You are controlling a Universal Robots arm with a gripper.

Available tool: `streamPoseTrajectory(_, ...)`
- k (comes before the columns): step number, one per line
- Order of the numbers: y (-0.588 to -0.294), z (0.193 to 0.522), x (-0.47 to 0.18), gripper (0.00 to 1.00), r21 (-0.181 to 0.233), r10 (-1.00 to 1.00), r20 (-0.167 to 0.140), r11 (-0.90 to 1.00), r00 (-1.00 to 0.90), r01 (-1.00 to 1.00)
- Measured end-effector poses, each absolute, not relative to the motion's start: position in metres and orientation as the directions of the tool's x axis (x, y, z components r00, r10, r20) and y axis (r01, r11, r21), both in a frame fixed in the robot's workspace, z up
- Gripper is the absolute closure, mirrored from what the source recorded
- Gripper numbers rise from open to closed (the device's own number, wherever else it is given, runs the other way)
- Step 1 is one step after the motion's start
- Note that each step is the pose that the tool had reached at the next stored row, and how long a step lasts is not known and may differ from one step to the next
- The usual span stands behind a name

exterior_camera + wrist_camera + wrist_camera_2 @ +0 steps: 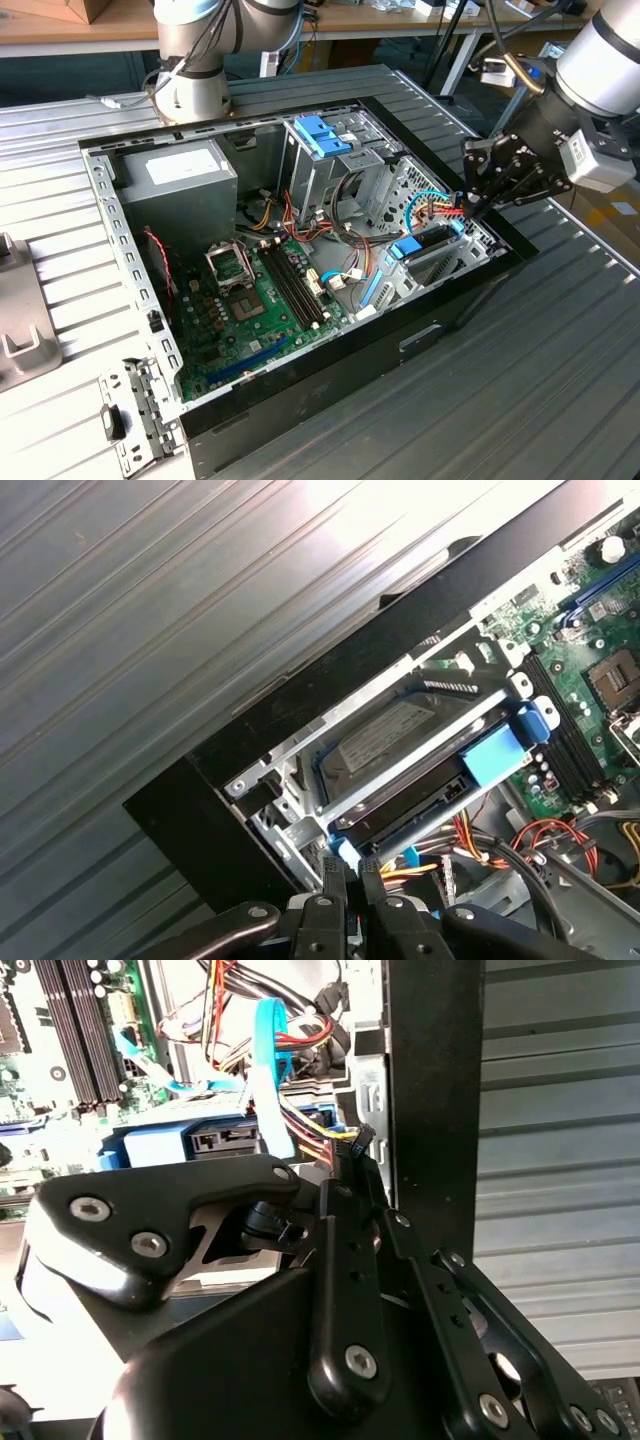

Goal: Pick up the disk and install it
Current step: 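Insert the first disk wire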

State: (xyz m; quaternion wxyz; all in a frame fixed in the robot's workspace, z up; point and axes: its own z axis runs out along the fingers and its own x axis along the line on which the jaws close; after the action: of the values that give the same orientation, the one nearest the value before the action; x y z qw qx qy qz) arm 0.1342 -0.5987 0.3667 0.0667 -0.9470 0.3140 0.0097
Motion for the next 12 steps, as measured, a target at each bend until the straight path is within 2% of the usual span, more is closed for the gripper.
streamPoseTrajectory(12, -0.5987, 0.3658, 0.1254, 0.83, -0.120, -0.658, -0.060, -0.742, 0.751, -0.660)
